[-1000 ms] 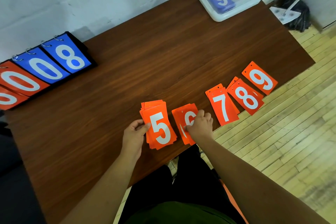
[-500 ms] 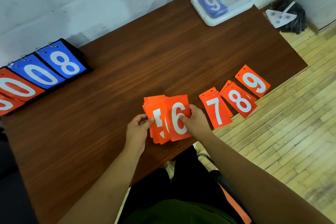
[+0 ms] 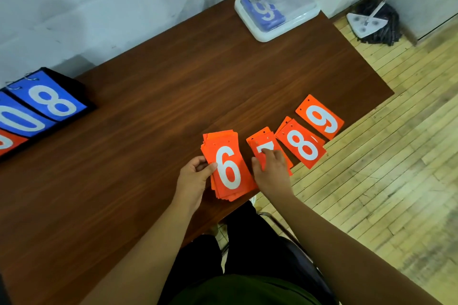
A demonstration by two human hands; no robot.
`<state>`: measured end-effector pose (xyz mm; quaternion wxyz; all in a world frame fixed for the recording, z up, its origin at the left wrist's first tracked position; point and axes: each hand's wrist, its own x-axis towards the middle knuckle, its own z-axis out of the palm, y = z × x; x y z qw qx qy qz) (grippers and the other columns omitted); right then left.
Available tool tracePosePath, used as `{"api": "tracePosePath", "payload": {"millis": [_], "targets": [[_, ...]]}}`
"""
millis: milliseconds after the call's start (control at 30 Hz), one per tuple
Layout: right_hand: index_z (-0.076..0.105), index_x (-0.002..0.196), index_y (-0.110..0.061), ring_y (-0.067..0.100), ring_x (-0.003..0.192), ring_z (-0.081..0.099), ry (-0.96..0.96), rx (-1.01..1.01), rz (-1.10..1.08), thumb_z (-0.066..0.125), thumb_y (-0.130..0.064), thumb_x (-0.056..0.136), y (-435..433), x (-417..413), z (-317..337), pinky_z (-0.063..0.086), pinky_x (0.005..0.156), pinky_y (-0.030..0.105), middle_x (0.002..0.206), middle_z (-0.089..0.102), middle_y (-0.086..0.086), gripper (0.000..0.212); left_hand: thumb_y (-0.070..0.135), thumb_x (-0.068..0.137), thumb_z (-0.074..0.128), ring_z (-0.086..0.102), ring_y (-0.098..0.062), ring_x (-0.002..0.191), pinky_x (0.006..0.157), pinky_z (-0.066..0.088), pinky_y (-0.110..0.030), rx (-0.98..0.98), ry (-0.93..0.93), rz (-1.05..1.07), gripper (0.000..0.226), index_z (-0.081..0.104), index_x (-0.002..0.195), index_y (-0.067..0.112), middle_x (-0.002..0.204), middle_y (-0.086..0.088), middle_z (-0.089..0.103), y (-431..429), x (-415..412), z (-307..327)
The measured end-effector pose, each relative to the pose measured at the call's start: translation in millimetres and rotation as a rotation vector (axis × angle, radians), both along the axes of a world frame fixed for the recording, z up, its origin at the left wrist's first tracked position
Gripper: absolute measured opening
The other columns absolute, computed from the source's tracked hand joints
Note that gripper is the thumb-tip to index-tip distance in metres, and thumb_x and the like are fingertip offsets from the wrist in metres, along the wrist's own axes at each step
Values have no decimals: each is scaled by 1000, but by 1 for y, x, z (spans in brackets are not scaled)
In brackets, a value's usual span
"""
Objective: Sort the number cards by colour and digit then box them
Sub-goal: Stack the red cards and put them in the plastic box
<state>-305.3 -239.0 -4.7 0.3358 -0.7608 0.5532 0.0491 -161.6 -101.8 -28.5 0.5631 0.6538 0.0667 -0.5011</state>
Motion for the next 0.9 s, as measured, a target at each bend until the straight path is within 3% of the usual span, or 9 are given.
{"api": "tracePosePath", "payload": {"millis": [133, 300, 433, 667, 767, 900], "targets": [[44, 137, -15, 26, 133, 37, 271, -182, 248, 42, -45, 99, -21, -31, -15, 32, 114, 40, 141, 41, 8, 48, 18, 83, 75, 73, -17, 96, 73, 60, -35, 49, 33, 64, 22, 71, 104, 22, 102, 2, 77, -9, -3, 0], [38, 141, -18, 28, 137, 31, 289, -140, 390, 49, -47, 96, -10, -28, -31, 30, 116, 43, 145, 33, 9, 54, 17, 85, 74, 73, -20, 98, 82, 60, -42, 71, 57, 136, 28, 68, 112, 18, 107, -1, 76, -17, -6, -2], [38, 139, -24, 34, 142, 23, 343, -149, 324, 59, -49, 90, -19, -22, -34, 25, 116, 47, 151, 26, 11, 59, 21, 84, 75, 74, -18, 95, 78, 61, -40, 106, 54, 154, 29, 67, 112, 22, 104, 1, 76, -20, -9, -2], [31, 141, -19, 32, 131, 38, 320, -31, 182, 75, -46, 79, -40, -9, -27, 32, 111, 46, 137, 41, 11, 80, 22, 85, 73, 74, -19, 96, 80, 61, -40, 112, 42, 173, 22, 68, 107, 24, 103, 3, 77, -11, -13, -3], [38, 137, -15, 30, 130, 40, 302, 17, 174, 71, -41, 85, -39, -7, -24, 37, 109, 43, 137, 43, 10, 67, 21, 86, 72, 74, -19, 96, 80, 61, -41, 119, 33, 185, 23, 68, 109, 23, 104, 2, 76, -7, -13, -4], [53, 123, -9, 29, 116, 56, 44, 146, -12, 61, -25, 94, -45, -13, -21, 49, 99, 41, 124, 56, 10, 34, 19, 89, 71, 74, -20, 96, 77, 61, -39, 129, 14, 224, 21, 68, 110, 20, 105, 0, 76, 0, -11, -7]]}}
